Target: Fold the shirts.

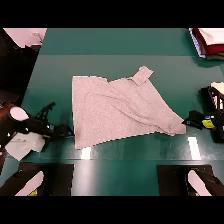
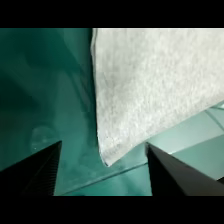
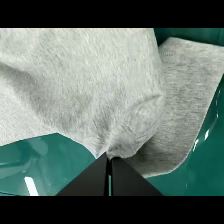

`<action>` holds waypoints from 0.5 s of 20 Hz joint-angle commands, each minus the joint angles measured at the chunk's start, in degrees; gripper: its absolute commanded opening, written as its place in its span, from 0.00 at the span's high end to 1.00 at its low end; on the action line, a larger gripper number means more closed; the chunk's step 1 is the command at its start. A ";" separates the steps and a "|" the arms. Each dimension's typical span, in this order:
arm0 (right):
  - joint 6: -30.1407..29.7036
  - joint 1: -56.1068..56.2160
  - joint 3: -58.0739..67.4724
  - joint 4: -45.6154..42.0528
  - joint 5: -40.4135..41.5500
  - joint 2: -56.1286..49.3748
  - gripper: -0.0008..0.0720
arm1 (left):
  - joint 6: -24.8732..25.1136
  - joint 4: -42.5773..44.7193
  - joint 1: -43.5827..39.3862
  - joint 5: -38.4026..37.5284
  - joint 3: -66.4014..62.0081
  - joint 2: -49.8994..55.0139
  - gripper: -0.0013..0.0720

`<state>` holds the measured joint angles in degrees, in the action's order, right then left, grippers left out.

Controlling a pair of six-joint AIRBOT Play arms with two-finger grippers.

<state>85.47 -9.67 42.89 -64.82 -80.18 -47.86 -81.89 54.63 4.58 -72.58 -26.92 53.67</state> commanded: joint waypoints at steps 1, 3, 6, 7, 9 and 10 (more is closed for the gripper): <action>0.02 0.02 -0.02 0.85 0.74 1.60 0.97 | 2.43 -5.55 -0.98 1.90 7.58 -1.42 0.16; 0.04 0.02 -0.02 0.85 0.22 1.53 0.97 | 2.38 -5.73 -4.63 2.93 7.76 -1.42 0.16; 0.07 0.02 -0.02 2.45 0.20 1.53 0.97 | -0.26 -5.75 -11.06 6.03 7.76 -1.42 0.16; 0.04 0.04 -0.02 3.41 0.31 1.53 0.97 | -1.31 -5.79 -12.09 7.30 7.76 -1.42 0.16; 0.04 0.04 -0.02 4.37 0.50 1.53 0.97 | -1.92 -5.77 -12.22 8.94 7.74 -1.42 0.45; 0.04 0.04 -0.02 4.50 0.52 1.53 0.97 | -1.99 -5.88 -12.22 9.99 7.74 -1.42 0.56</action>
<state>85.47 -9.67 42.89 -61.80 -79.88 -46.37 -82.32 49.28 -6.00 -66.00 -19.44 52.31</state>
